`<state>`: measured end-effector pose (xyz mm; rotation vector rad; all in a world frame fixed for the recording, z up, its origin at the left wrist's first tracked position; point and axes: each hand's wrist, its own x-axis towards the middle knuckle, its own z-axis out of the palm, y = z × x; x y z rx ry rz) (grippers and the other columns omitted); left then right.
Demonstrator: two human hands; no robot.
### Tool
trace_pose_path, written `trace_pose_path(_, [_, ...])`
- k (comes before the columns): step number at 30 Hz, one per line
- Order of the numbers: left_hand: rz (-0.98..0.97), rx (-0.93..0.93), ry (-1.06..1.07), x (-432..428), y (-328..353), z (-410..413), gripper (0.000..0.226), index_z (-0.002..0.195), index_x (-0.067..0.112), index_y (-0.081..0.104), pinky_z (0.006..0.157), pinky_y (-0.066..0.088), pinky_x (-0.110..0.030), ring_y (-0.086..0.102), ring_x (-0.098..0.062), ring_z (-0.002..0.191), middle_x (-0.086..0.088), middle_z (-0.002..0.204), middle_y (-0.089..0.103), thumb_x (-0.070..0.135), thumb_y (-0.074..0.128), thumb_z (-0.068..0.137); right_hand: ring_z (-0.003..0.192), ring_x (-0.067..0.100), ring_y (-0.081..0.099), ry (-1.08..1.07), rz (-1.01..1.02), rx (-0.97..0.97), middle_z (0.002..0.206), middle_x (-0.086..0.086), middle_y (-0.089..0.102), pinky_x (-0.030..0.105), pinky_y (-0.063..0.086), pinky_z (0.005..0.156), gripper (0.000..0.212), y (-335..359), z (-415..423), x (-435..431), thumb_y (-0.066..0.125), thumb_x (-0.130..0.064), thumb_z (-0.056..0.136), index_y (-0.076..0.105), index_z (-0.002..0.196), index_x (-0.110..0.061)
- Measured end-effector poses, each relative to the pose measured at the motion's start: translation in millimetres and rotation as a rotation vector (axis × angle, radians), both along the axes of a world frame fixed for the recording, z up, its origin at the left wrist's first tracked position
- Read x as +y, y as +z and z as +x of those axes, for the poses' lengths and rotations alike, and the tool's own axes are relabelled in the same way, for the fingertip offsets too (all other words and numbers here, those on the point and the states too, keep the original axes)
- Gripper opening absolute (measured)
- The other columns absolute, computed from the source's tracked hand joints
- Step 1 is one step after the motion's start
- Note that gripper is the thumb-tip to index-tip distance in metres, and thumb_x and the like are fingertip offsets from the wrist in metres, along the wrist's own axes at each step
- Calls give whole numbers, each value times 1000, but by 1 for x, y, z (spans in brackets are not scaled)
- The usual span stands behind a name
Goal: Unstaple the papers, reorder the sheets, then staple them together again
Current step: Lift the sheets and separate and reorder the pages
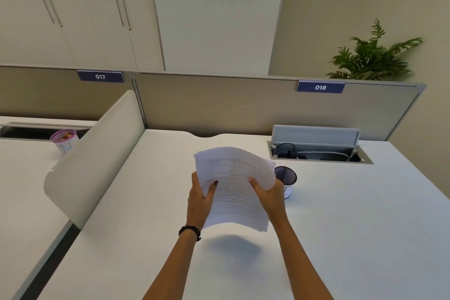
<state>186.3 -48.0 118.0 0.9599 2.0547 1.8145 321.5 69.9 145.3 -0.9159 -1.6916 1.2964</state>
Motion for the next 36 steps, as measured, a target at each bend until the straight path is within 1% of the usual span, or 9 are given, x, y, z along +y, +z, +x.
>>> trace_pose_path(2, [-11,-66,-10,-4,-8,0,52,127,23,31,76,47,-16,55,-4,101,19,111,51,26,63,86,76,13,62,-1,-60,-12,84,0,65,14,51,58,25,-10,3,1,76,-18,73,61,92,-18])
trace_pose_path(5, [-35,-145,-53,-9,-29,4,56,127,30,29,79,45,-15,53,-3,106,14,115,52,23,65,84,82,20,62,10,-179,-32,90,4,65,16,50,61,29,-32,7,1,76,-11,72,60,96,-15])
trace_pose_path(9, [-40,-153,-40,-6,-33,11,45,119,35,32,76,47,-11,54,2,105,20,112,53,22,61,88,81,39,61,-1,-181,-99,86,19,67,47,52,69,16,-42,3,4,74,-10,74,65,87,-4])
trace_pose_path(11, [-23,-131,-10,-4,-27,13,41,117,37,33,75,48,-9,53,9,101,22,110,53,23,60,88,77,35,60,-1,-174,-98,85,20,67,52,53,74,16,-36,1,6,74,-10,74,65,85,-4])
trace_pose_path(17, [-14,-119,17,-6,-31,8,45,120,30,35,75,47,-11,53,3,102,20,110,53,24,63,86,82,24,62,-32,-187,-16,88,7,66,28,51,68,27,-37,10,8,78,-11,70,62,92,-14])
trace_pose_path(23, [0,-134,34,0,-27,12,43,118,31,35,76,46,-12,54,3,101,20,108,53,22,63,86,78,30,59,5,-158,-57,85,11,65,32,51,63,14,-31,7,11,73,-10,75,63,84,-11])
trace_pose_path(27, [33,-108,75,1,-18,11,40,116,29,35,72,48,-12,55,3,99,22,106,53,27,62,86,78,32,59,-25,-91,-26,83,13,65,45,53,70,16,-24,5,17,74,-12,74,64,86,-7])
trace_pose_path(31, [21,-130,69,-2,-24,8,43,121,29,35,72,47,-13,55,1,99,21,107,54,29,61,86,78,18,62,18,-136,9,87,4,65,31,54,68,25,-28,9,18,75,-11,73,61,91,-19])
trace_pose_path(36, [18,-146,54,0,-29,9,35,115,32,35,68,49,-9,56,1,97,19,105,55,25,57,89,83,26,61,36,-185,8,95,8,65,28,52,67,25,-34,10,18,73,-11,75,61,97,-15])
